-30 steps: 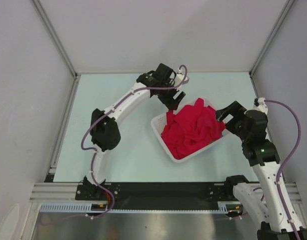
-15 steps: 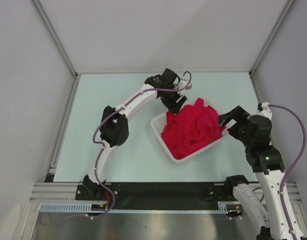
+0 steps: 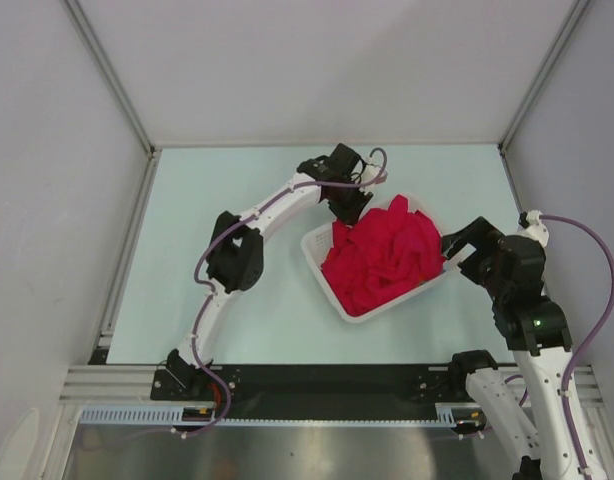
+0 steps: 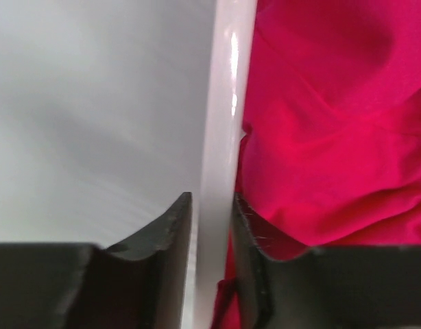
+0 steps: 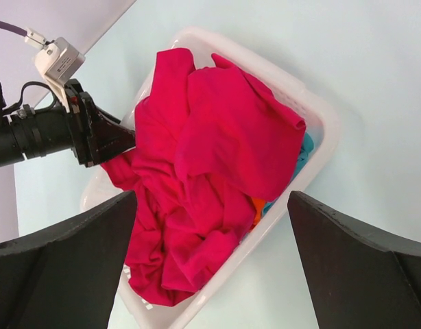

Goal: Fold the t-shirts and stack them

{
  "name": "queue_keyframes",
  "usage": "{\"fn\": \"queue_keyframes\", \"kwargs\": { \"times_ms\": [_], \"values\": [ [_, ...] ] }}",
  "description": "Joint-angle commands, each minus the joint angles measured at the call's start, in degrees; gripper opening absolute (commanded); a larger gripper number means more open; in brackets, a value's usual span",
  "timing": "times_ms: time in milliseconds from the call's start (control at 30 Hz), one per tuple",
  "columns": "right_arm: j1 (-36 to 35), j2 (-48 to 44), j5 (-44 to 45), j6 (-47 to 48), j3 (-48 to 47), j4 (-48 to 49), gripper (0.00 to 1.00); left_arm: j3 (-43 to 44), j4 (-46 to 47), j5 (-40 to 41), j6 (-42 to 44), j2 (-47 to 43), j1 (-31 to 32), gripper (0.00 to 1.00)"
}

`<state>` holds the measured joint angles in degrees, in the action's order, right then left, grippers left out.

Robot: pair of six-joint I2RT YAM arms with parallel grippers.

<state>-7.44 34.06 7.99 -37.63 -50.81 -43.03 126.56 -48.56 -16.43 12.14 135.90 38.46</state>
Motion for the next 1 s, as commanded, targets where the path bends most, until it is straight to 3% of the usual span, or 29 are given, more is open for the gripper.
{"fn": "queue_keyframes", "kwargs": {
  "times_ms": [0,100,133,367,567,600,700,767,967],
  "values": [
    [-0.20,-0.49,0.98,-0.25,-1.31,-0.39,1.00,2.02,3.55,4.12,-1.94,1.48,-0.49,0.21],
    [-0.20,-0.75,1.33,-0.43,-0.79,-0.74,1.00,0.27,5.40,3.24,-3.96,0.52,-0.49,0.02],
    [-0.29,-0.93,1.41,-0.43,-0.61,-0.74,1.00,-1.48,6.01,2.98,-4.32,-0.01,-0.49,0.00],
    [-0.21,-0.93,1.24,-1.39,1.67,0.13,1.00,-14.84,13.92,5.69,-11.77,-9.06,-1.19,0.00],
    [-0.73,5.29,-7.44,1.49,3.60,4.34,1.00,-26.18,17.97,11.15,-19.86,-18.73,-1.63,0.00],
    [-0.82,6.62,-13.64,3.42,3.78,7.57,1.00,-27.58,18.40,12.20,-20.92,-19.87,-1.63,0.00],
    [-1.26,13.54,-19.92,8.96,2.21,9.72,1.00,-33.39,21.30,12.91,-23.21,-23.74,-1.72,0.00],
    [-1.35,16.37,-18.20,9.59,-2.35,7.00,1.00,-35.42,22.19,13.35,-23.48,-24.98,-1.72,0.00],
    [-1.17,18.40,-13.88,7.05,-4.65,6.73,1.00,-36.56,23.33,12.30,-26.20,-25.42,-1.72,0.00]
  ]
}}
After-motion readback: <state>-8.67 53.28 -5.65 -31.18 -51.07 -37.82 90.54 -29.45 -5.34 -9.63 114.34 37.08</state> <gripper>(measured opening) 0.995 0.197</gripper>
